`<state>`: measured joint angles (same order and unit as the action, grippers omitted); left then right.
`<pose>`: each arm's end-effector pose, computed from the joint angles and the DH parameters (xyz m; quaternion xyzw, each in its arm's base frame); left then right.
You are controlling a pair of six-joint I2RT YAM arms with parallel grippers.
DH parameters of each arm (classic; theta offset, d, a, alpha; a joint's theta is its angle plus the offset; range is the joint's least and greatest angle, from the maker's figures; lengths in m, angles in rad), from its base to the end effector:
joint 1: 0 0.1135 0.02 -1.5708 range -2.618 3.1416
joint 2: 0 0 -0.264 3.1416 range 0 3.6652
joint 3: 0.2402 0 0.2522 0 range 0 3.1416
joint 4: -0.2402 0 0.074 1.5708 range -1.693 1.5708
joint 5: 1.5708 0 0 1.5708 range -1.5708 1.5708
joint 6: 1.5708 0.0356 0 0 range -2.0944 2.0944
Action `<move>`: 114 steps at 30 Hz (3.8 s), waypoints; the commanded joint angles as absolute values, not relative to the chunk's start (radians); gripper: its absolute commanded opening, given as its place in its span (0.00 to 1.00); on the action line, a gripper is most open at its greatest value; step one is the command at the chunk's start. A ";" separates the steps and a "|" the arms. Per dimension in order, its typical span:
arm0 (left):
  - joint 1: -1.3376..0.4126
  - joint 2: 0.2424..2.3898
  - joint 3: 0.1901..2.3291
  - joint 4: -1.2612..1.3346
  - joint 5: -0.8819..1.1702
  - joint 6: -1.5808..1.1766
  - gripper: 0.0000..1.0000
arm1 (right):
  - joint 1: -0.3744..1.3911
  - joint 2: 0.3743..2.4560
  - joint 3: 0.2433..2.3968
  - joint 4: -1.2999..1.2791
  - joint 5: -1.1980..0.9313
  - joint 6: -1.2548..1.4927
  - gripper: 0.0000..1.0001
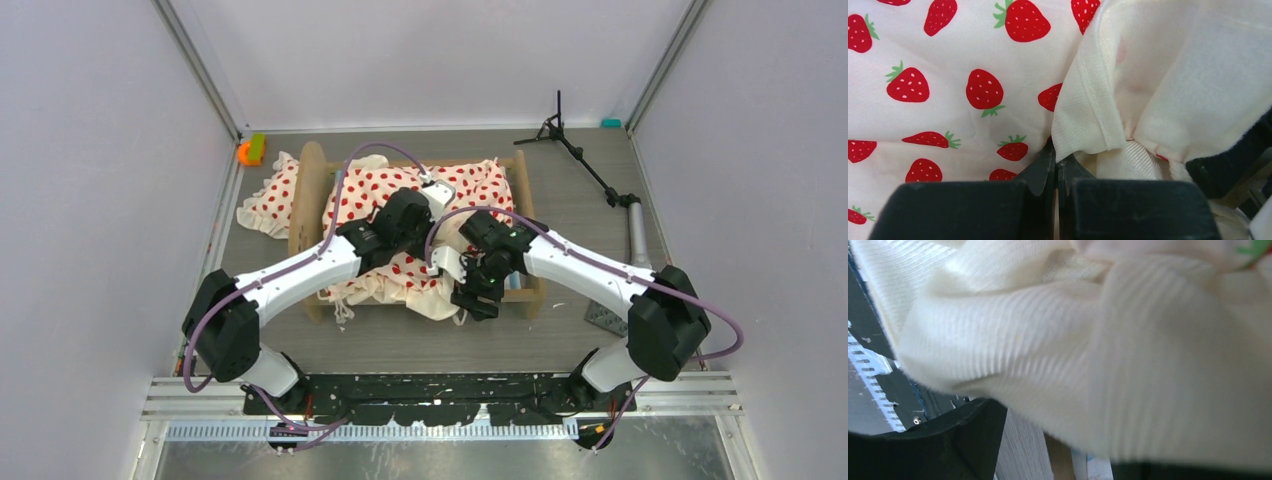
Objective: Set up the pet bed
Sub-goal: Cross the ropes on the bed frame.
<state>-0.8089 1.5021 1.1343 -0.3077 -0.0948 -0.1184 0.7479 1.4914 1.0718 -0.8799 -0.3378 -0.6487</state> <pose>0.2354 -0.2418 0.2764 0.2854 0.8543 -0.1552 0.4058 0.1944 0.1964 0.2280 -0.6454 0.7335 0.1730 0.1249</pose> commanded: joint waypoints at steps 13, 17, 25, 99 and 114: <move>-0.805 1.505 1.151 -0.332 -0.114 -0.109 0.00 | 0.664 1.291 1.123 -0.966 -0.325 -0.670 0.72; -0.804 1.495 1.144 -0.336 -0.117 -0.109 0.00 | 0.530 1.240 1.115 -0.963 -0.495 -0.722 0.72; -0.804 1.468 1.134 -0.331 -0.093 -0.123 0.00 | 0.387 1.273 1.074 -0.814 -0.786 -0.743 0.72; -0.804 1.349 1.088 -0.335 -0.098 -0.124 0.00 | 0.606 1.383 0.943 -0.668 -0.665 -0.999 0.77; -0.803 1.349 1.068 -0.320 -0.103 -0.128 0.00 | 0.667 1.433 1.050 -1.054 -0.806 -1.141 0.73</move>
<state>-0.8093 1.3773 1.0782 -0.3408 -0.0788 -0.1280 0.6456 1.4586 1.0286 -0.9089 -0.7238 -1.1030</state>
